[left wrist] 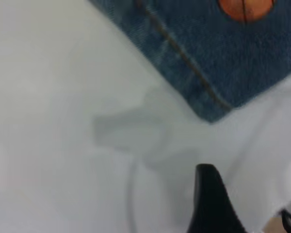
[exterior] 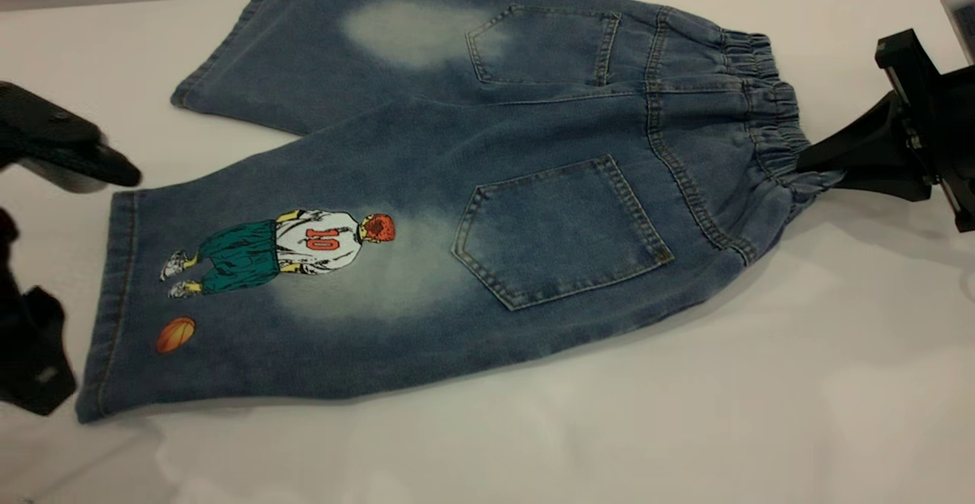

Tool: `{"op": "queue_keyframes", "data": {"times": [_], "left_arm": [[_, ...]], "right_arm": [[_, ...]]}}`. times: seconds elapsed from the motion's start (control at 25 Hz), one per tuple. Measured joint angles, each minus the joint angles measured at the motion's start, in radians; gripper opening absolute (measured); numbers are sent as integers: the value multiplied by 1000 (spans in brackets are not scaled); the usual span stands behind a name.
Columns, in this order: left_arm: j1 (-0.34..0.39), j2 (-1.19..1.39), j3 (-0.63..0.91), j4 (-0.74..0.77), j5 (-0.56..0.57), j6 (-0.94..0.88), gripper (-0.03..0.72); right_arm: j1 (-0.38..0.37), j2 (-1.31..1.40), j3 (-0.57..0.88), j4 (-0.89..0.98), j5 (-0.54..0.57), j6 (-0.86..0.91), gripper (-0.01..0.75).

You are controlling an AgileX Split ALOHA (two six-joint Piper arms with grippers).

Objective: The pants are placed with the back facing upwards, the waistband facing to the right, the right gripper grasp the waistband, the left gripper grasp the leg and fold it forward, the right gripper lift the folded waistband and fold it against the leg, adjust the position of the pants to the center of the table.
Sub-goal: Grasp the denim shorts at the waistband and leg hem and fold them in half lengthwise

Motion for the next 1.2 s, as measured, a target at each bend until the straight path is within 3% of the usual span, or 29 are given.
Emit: {"op": "queue_keyframes", "data": {"times": [0.56,1.2], "left_arm": [[0,197,-1,72,-195,15,388],[0,264,-2,72,-252,84,386]], "right_arm": [[-1,0,0,0,2,-3,22],[-1,0,0,0,4,-1,22]]}}
